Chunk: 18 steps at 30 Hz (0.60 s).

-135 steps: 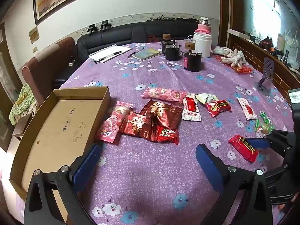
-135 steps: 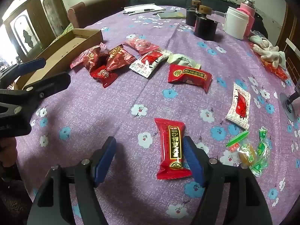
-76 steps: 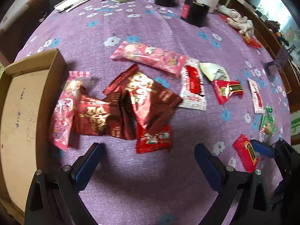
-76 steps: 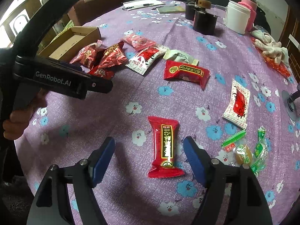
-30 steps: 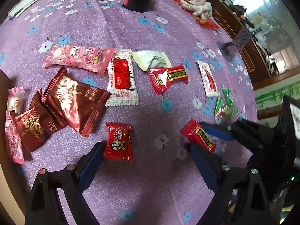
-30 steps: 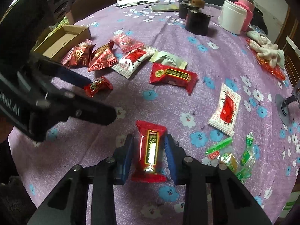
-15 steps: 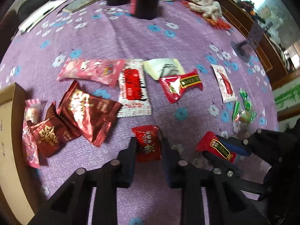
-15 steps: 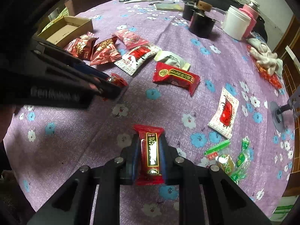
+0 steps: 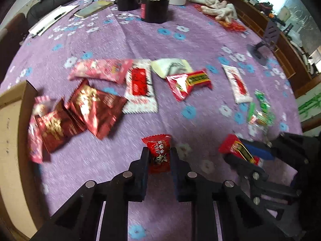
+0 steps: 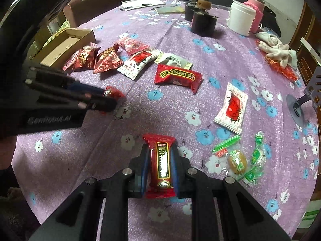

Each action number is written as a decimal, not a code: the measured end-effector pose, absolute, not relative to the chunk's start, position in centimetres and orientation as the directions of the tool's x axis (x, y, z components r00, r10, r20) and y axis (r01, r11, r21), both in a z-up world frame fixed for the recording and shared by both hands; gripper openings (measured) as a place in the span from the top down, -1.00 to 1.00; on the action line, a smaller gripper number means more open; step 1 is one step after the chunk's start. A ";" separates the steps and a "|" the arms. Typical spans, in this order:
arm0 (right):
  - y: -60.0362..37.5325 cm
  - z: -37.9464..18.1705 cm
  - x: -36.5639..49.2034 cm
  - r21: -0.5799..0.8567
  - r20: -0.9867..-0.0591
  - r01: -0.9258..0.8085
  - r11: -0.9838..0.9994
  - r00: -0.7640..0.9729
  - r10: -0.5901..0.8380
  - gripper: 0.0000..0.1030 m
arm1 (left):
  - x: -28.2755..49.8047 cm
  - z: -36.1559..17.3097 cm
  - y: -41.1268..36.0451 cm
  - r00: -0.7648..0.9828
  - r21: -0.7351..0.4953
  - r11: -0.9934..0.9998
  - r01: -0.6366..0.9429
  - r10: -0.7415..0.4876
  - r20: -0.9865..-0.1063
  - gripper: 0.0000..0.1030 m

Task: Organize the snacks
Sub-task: 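Carry both held candies over the cardboard box with both tools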

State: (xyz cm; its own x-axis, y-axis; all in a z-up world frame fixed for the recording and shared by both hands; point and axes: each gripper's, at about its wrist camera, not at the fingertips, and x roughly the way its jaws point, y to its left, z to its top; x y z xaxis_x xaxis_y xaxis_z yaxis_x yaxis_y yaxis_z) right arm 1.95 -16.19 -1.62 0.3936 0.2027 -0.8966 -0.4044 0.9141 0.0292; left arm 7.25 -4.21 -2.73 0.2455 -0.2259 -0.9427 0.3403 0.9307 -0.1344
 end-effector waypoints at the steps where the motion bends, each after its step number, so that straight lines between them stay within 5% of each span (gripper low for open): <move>1: -16.2 -1.5 1.8 0.031 -0.895 -0.404 0.914 0.395 0.205 0.64 | 6.9 -2.6 -4.1 0.246 -0.143 0.930 0.339 -0.235 -0.940 0.63; 12: -13.3 2.1 1.1 -0.006 -0.871 -0.464 0.886 0.437 0.224 0.64 | 2.8 0.8 0.2 0.372 -0.191 0.948 0.256 -0.279 -0.885 0.63; 18: -6.9 5.4 1.6 -0.010 -0.848 -0.569 0.823 0.440 0.294 0.63 | 1.0 3.9 6.8 0.497 -0.153 0.979 0.136 -0.201 -0.844 0.62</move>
State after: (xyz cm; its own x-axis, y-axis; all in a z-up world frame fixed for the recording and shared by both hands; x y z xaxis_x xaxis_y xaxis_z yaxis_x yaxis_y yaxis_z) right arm 1.63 -6.93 5.43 0.4400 0.2943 -0.8484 -0.5685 0.8226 -0.0096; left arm 0.99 6.81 3.92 0.4965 -0.2008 -0.8445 0.1364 0.9788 -0.1526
